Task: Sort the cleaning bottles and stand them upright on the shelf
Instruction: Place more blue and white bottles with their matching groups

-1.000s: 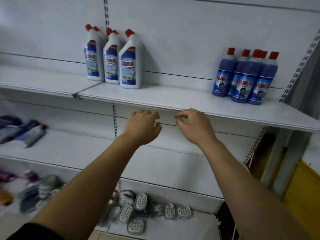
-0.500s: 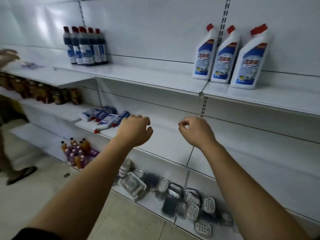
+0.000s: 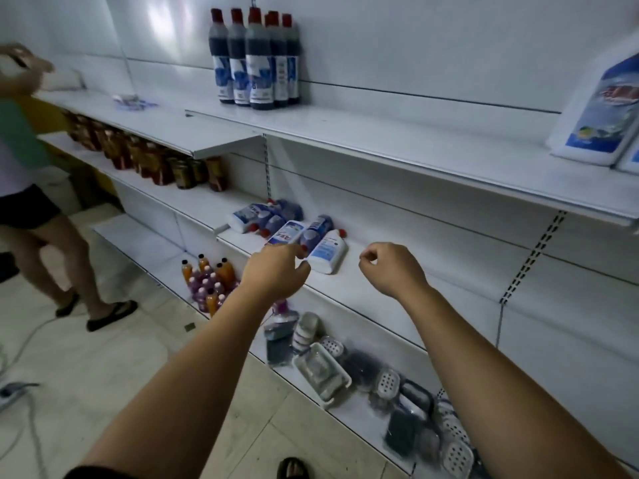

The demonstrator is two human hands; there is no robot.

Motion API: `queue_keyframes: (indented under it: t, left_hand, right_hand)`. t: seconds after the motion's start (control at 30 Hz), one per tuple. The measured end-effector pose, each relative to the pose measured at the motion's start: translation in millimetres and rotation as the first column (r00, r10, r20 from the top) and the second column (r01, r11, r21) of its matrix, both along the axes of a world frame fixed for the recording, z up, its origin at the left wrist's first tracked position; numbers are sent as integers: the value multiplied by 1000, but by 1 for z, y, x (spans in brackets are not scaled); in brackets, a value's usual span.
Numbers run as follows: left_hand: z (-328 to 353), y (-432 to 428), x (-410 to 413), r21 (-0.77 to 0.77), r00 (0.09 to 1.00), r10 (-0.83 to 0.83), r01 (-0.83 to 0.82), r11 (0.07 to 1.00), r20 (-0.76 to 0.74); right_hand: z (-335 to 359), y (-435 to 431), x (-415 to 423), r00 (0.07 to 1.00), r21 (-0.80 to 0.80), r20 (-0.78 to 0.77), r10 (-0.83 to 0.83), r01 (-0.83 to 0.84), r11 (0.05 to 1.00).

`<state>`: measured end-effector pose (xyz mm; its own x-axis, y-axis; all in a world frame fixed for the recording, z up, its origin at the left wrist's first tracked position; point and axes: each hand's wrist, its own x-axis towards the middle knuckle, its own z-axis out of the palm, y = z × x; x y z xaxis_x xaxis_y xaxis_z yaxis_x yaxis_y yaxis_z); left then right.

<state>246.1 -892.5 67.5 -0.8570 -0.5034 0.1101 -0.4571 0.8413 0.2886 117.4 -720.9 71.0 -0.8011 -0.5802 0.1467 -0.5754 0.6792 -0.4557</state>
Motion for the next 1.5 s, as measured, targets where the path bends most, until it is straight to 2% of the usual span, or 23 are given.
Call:
queue_keyframes:
  t: [0.13,0.37,0.53,0.63,0.73,0.83,0.97,1.07,1.13,1.17,1.23,1.3,1.37,1.4,1.47,1.5]
  left_hand:
    - [-8,-68,-44,-8,1000,0,1,1000,12]
    - [-36,-165,-112,133,997,-10,0,991,73]
    - [-77,-218,-158,85,974,-144,131,988,173]
    - [-106,-242,-191,-3,941,-253,260,966,224]
    - [-138,-259,-229,-102,889,-374,411,906,263]
    - [-164,-270,-266,-207,836,-467,531,822,288]
    - [-179,-267,-308,-330,739,-581,672,663,340]
    - [-187,-267,-335,-354,651,-655,759,546,384]
    - [-196,-269,-347,-350,612,-718,787,508,333]
    - [-200,-268,-350,-327,608,-741,789,521,286]
    - [-207,-265,-352,-248,627,-766,772,585,143]
    - [-208,-260,-349,-77,668,-742,738,670,-60]
    - [-197,-251,-345,182,730,-642,682,709,-236]
    - [-189,-247,-343,310,771,-567,636,707,-288]
    - [-172,-241,-341,540,851,-413,525,658,-325]
    - [-165,-239,-339,653,880,-347,473,591,-323]
  right_hand:
    - [-21,-72,-44,999,26,33,-12,11,1000]
    - [-61,-173,-113,977,99,200,-74,55,994]
    - [-105,-220,-142,946,196,290,-144,88,977]
    - [-134,-244,-154,944,180,251,-212,169,969]
    - [-165,-266,-166,954,160,145,-263,240,957]
    - [-189,-283,-175,932,308,30,-360,335,891]
    - [-196,-285,-185,917,425,27,-399,351,835]
    - [-203,-271,-194,894,514,-39,-446,401,758]
    - [-210,-260,-194,891,568,-140,-431,429,703]
    - [-212,-254,-194,891,567,-168,-423,438,697]
    - [-210,-242,-197,896,499,-175,-409,439,747]
    - [-201,-229,-206,896,381,-86,-436,434,816]
    - [-187,-214,-217,851,228,155,-502,464,856]
    - [-180,-207,-218,796,125,316,-516,504,855]
    - [-174,-201,-215,675,-67,571,-467,606,793]
    - [-173,-200,-210,626,-128,651,-429,648,751]
